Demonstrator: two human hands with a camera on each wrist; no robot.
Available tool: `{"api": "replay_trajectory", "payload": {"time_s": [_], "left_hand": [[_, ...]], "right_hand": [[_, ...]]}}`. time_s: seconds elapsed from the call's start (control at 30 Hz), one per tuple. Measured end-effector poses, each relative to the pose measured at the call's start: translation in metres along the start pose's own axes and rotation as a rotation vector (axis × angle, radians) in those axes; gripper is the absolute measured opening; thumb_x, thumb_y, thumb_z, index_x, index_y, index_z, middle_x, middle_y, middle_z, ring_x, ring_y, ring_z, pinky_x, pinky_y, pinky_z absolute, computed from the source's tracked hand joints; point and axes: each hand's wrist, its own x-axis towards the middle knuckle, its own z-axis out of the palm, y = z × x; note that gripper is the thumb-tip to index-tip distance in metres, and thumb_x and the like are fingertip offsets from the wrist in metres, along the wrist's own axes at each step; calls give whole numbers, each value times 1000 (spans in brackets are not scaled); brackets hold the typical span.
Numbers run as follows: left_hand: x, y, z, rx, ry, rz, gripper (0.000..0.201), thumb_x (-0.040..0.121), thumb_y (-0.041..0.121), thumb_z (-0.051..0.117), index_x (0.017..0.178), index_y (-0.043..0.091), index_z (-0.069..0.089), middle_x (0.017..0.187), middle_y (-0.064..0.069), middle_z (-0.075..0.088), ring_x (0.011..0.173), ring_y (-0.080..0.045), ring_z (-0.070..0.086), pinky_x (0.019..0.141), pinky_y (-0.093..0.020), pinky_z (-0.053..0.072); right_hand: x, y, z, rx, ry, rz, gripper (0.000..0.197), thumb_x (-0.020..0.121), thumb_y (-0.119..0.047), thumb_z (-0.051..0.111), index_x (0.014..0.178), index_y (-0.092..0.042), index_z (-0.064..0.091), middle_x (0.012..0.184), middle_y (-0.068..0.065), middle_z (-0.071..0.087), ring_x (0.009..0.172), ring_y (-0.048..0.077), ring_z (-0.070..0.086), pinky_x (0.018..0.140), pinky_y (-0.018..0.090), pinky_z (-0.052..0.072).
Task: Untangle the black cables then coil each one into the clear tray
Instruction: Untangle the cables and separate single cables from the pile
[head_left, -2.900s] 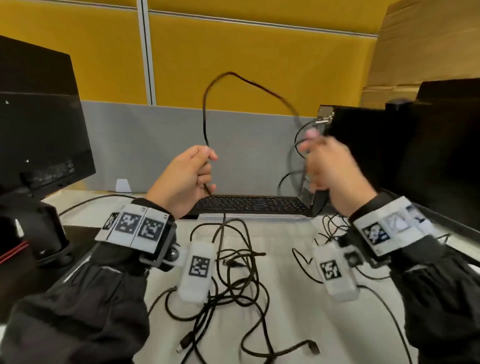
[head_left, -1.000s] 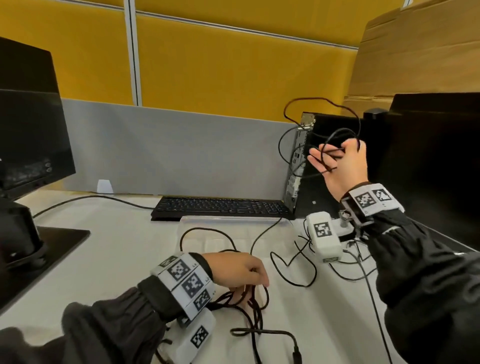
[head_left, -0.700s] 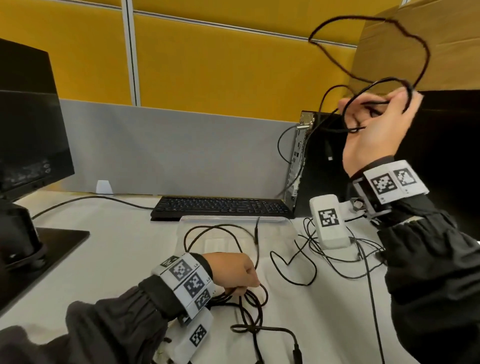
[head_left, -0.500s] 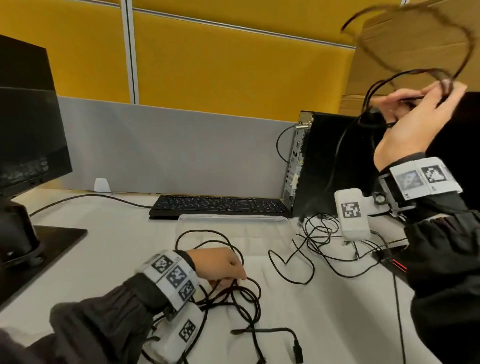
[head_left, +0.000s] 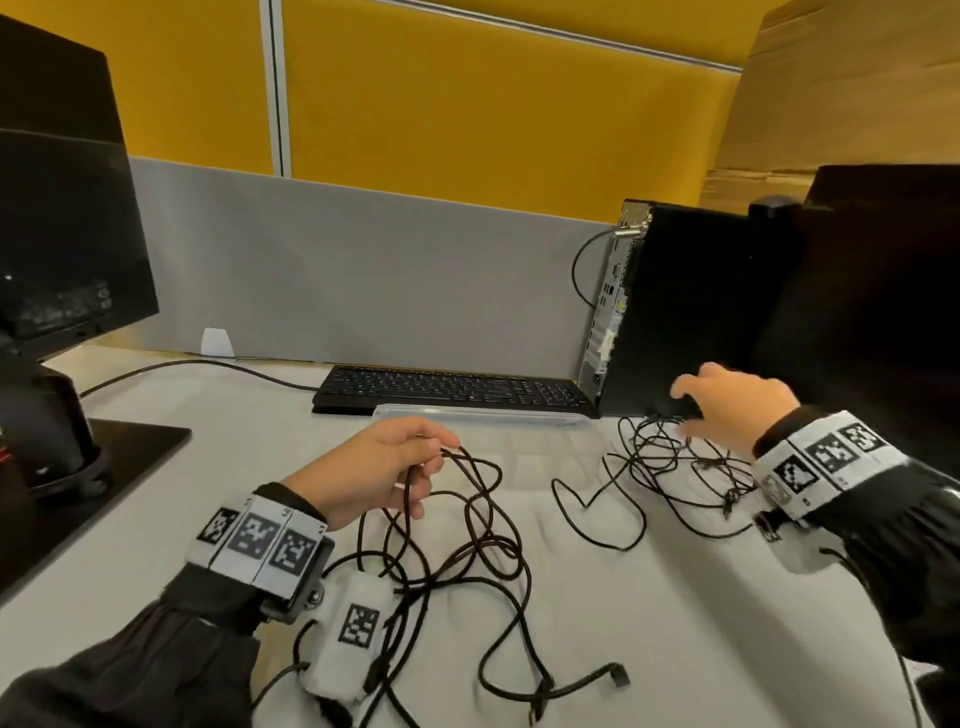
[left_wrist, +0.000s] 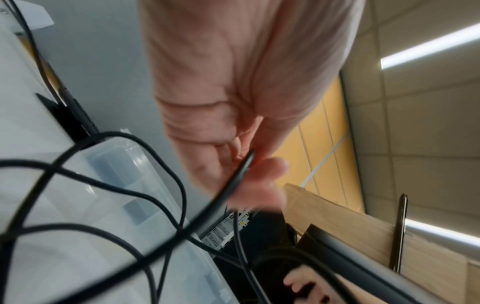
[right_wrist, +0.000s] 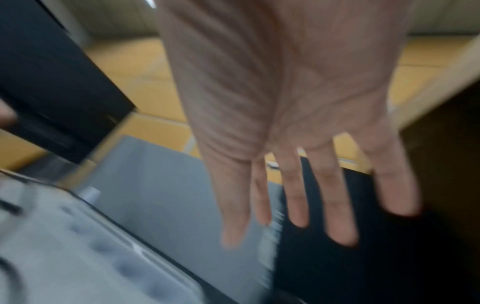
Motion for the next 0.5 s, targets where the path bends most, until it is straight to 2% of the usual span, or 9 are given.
{"api": "replay_trajectory", "payload": {"time_s": [0.03,0.07,0.1,0.17,0.2,0.27,0.37,0.43,0.5], "left_hand": [[0,-1,1,-19,23,12,22,99,8,38,106,9,59,64,2,48,49,-8,44,46,-22,43],[1,-3,1,-40,49,21,23,99,8,38,104,10,60,64,3,49,50,-7,43,45,-20,39],[2,-5,1,-63,77,27,23,99,8,37,102,11,60,65,3,50,51,-6,43,44,-18,35],[3,-8,1,-107,139,36,25,99,7,36,100,12,61,67,2,50,54,-6,41,42,-16,31],[4,-9,-1,-132,168,43,26,100,7,36,100,11,61,68,1,49,54,-6,40,41,-15,30],[2,-8,-4,-189,195,62,26,100,7,35,101,11,61,67,1,49,53,-6,38,40,-15,28],[-6,-3,-10,-277,204,103,25,98,5,35,101,9,59,62,3,48,48,-5,36,39,-15,25],[-10,-2,-16,-322,227,127,25,97,4,34,100,8,58,59,3,44,45,-5,33,37,-15,23],[-12,-2,-21,-389,260,142,25,96,4,32,99,8,57,56,3,40,42,-5,29,35,-15,21]], "right_hand": [[-9,-16,-7,97,97,-80,34,90,-46,52,118,-27,50,115,1,51,96,18,57,80,30,48],[-20,-35,-13,219,115,-197,28,91,-47,49,107,-25,54,107,0,54,89,16,56,78,28,48],[-32,-54,-17,325,43,-333,29,91,-50,47,99,-23,55,101,0,57,84,14,55,76,27,48],[-59,-92,-23,393,-283,-553,44,89,-58,43,96,-18,59,93,-1,61,78,12,55,76,26,47],[-69,-108,-21,350,-439,-601,52,87,-62,42,98,-15,61,91,0,63,76,13,57,74,27,46],[-75,-132,-8,184,-547,-599,65,86,-67,39,104,-8,62,93,6,65,78,18,60,72,29,44],[-65,-150,9,43,-433,-539,62,87,-63,43,112,-9,58,107,8,64,85,20,56,75,32,42],[-55,-152,16,249,-458,-546,44,91,-51,49,111,-14,58,103,5,67,71,12,55,69,26,45],[-48,-152,21,552,-475,-546,25,93,-40,52,105,-19,59,90,1,68,57,6,55,55,19,45]]}}
